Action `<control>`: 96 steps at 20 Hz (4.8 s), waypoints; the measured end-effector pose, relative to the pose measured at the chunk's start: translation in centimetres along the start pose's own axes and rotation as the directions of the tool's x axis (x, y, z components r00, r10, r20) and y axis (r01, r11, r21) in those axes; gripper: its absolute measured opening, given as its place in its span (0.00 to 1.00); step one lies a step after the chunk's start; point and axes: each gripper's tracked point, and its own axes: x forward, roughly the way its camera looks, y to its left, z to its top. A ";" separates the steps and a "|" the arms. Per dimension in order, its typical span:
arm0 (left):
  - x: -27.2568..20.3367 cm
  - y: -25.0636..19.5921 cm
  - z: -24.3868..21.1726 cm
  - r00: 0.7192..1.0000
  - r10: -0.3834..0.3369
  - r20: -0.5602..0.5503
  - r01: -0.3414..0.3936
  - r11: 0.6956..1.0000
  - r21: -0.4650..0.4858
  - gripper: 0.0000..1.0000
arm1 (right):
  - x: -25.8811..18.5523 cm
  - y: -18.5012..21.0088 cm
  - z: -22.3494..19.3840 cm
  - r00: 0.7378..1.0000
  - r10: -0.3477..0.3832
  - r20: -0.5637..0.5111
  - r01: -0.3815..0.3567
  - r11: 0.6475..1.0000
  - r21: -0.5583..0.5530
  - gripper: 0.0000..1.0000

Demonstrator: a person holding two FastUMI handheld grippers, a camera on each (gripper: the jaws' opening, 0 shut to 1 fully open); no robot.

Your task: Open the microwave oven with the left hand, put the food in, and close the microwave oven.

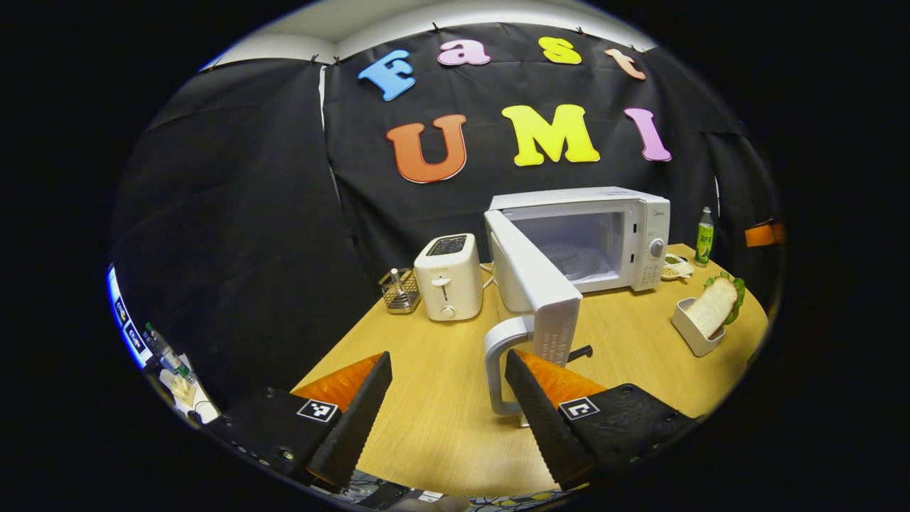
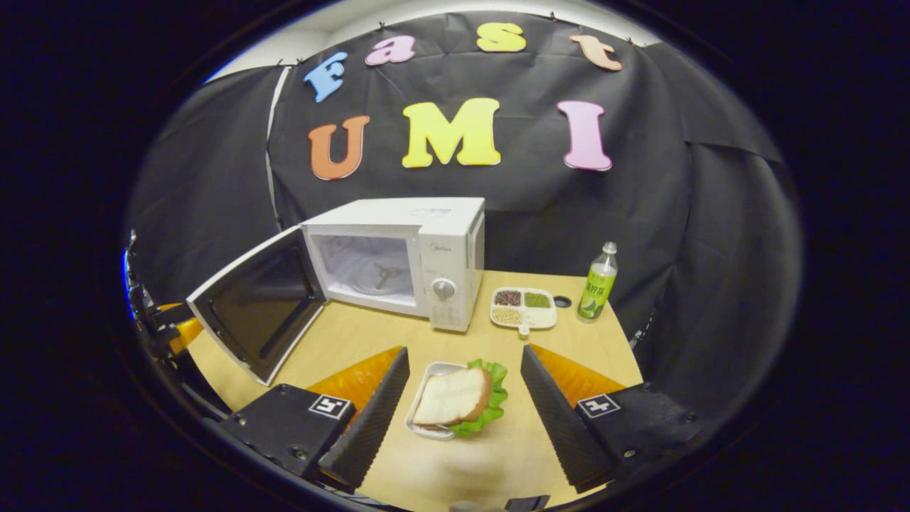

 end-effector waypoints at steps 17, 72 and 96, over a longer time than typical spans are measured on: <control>-5.6 -1.7 3.8 0.973 0.229 -0.034 -0.230 0.973 -0.025 0.97 | 9.8 -0.7 -9.0 0.840 0.418 -0.345 -0.216 0.842 0.494 0.44; 2.0 6.3 7.1 0.997 0.047 0.053 -0.048 0.999 0.022 0.97 | 24.2 20.7 10.4 0.994 -0.038 0.103 0.009 0.963 0.269 0.97; 5.0 6.0 4.7 0.992 -0.056 0.110 0.050 0.997 0.062 0.16 | -3.4 5.6 7.2 0.988 -0.145 0.050 0.137 0.980 0.147 0.98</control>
